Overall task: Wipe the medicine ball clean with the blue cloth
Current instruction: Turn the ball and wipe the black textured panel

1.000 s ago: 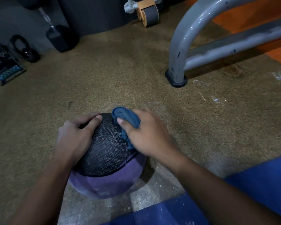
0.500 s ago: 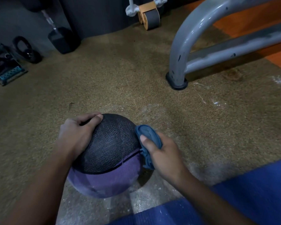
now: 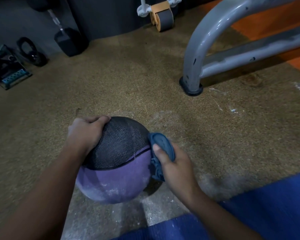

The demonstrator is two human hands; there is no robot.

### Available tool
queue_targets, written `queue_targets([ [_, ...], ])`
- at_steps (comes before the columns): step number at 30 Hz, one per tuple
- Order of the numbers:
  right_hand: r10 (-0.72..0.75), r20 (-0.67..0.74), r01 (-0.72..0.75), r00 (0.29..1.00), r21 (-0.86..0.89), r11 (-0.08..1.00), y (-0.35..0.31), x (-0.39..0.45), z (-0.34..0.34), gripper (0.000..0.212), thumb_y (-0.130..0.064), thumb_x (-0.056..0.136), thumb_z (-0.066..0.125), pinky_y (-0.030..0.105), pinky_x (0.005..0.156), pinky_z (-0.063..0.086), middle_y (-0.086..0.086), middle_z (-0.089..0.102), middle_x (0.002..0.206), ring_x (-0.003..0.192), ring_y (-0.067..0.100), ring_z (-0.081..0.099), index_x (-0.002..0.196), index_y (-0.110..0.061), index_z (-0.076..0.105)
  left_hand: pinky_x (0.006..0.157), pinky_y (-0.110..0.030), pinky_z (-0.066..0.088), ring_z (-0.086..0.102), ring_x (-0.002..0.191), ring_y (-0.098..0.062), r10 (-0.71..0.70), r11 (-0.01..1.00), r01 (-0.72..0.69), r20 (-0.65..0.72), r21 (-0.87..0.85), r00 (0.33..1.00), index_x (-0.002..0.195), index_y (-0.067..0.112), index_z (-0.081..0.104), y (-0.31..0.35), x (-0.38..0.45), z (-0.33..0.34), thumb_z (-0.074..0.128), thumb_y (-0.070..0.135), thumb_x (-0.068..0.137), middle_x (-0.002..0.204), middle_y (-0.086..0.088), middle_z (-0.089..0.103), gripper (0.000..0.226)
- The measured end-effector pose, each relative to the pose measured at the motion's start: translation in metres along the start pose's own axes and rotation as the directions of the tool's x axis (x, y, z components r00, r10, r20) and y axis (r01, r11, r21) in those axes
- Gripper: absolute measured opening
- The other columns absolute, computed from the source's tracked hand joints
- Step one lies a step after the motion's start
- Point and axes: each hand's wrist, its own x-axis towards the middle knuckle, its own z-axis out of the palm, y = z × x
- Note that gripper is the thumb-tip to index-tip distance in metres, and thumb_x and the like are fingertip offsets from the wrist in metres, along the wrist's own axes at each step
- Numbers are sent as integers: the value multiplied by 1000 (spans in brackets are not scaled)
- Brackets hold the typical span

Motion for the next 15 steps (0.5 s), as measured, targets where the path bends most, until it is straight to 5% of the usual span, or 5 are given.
queue_targets([
  [4,-118,18,118,993,-243,963,-25,34,5,30,-58,86,55,33,73,51,-5,69,86,82,16,66,96,-33,68,98,-35,45,59,112,-24,-13,1000,13,-33,-3,999,90,43,75,0,1,1,63,58,81,117,1,69,21],
  [7,164,-3,-162,986,-182,970,-4,56,0,22,-43,96,58,25,63,45,-8,67,80,75,16,65,100,-25,70,98,-35,46,60,108,-26,-54,999,53,-54,-8,997,87,45,74,4,0,1,63,62,76,115,-1,69,24],
  [10,471,93,-458,877,-132,879,36,46,-3,35,-47,97,54,23,56,47,-2,71,89,75,15,66,115,-19,68,95,-33,46,61,106,-26,-40,999,41,-40,29,998,98,38,76,11,-1,6,65,57,80,114,-1,70,28],
  [13,530,199,-556,824,105,825,50,31,-3,44,-55,94,55,22,56,51,6,76,98,76,24,71,116,-20,68,89,-34,49,69,92,-22,5,999,2,202,-33,979,98,36,76,18,-1,-2,72,66,69,101,2,75,42],
  [15,555,245,-597,795,158,786,45,27,-6,46,-61,91,54,28,62,51,3,78,90,76,22,74,110,-23,70,93,-38,47,68,104,-19,87,967,24,416,-255,905,110,42,69,15,5,-27,77,74,50,113,4,73,69],
])
